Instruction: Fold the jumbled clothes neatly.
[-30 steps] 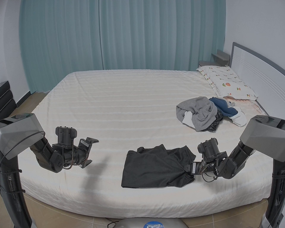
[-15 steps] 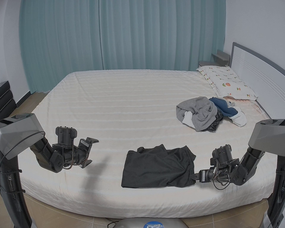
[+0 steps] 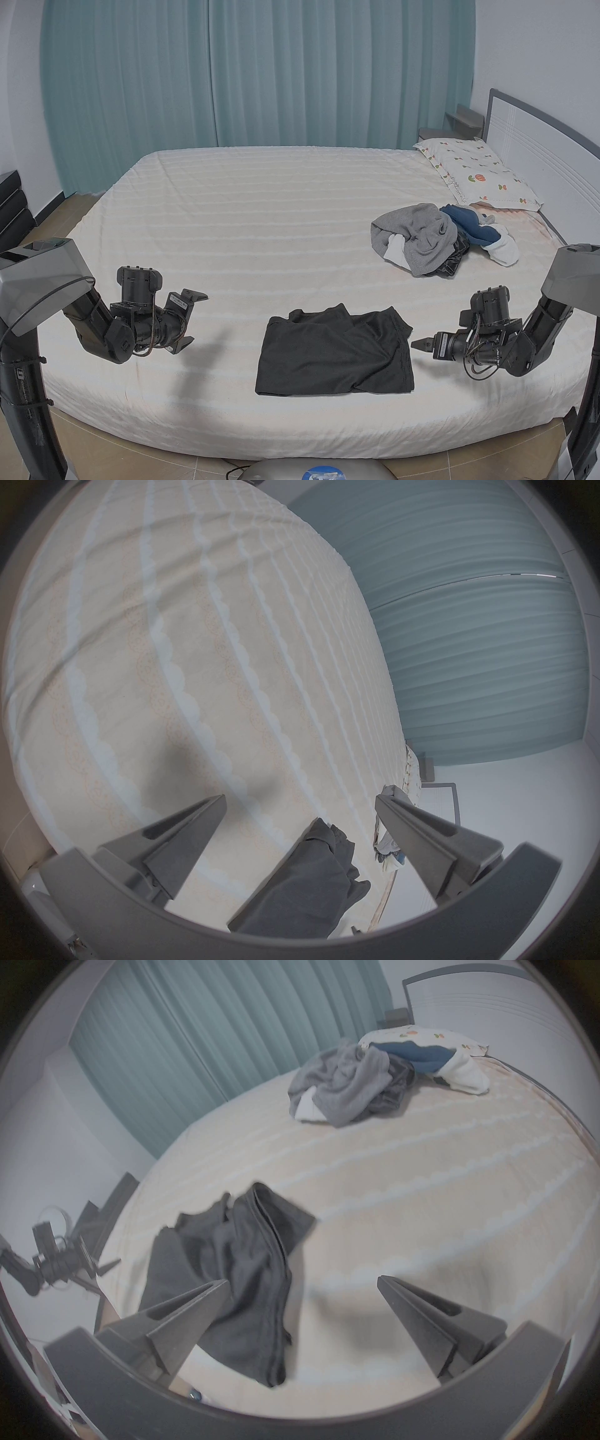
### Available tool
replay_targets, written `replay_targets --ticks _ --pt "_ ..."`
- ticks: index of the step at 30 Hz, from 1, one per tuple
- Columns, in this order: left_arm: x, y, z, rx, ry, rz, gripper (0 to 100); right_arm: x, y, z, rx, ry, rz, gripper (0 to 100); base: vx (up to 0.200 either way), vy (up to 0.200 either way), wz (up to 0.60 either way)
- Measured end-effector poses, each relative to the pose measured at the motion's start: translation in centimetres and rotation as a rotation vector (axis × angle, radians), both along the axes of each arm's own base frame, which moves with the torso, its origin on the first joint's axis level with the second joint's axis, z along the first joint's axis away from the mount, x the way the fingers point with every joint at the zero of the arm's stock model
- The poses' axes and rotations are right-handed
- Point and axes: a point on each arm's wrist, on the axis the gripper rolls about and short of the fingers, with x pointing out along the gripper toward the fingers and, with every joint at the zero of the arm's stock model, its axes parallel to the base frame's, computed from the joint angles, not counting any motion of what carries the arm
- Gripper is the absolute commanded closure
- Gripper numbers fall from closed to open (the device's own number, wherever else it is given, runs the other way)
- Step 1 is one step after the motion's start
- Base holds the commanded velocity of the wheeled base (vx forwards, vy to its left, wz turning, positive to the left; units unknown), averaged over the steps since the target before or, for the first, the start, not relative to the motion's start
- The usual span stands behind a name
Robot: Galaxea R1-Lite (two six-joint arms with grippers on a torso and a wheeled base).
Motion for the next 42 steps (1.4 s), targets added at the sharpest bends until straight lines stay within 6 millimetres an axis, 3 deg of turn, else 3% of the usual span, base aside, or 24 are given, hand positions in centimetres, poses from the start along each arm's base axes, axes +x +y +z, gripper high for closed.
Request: replay_targets --ticks 8,16,22,23,32,42 --pt "0.0 0.0 0.0 0.0 0.0 0.0 0 4.3 1.9 1.7 0.168 -0.101 -0.071 0 0.0 0.0 0.0" --pt "0.0 0.0 0.0 0.001 0.0 0.001 0 8.4 4.2 0.5 0.27 -0.075 -0.11 0 0.0 0.0 0.0" --pt "0.0 0.0 0.0 0.002 0.0 0.001 0 9.8 5.1 -0.7 0.29 -0.021 -0.13 0 0.0 0.0 0.0" --pt "0.0 -0.1 0.0 0.003 0.0 0.0 0 10.0 5.3 -0.8 0.291 -0.022 -0.128 100 0.0 0.0 0.0" --pt "0.0 -0.1 0.0 0.002 0.0 0.0 0 10.9 5.8 -1.7 0.289 -0.029 -0.132 100 0.0 0.0 0.0" --pt "0.0 -0.1 0.0 0.003 0.0 0.0 0 12.6 3.5 -1.2 0.369 -0.05 -0.241 100 0.0 0.0 0.0"
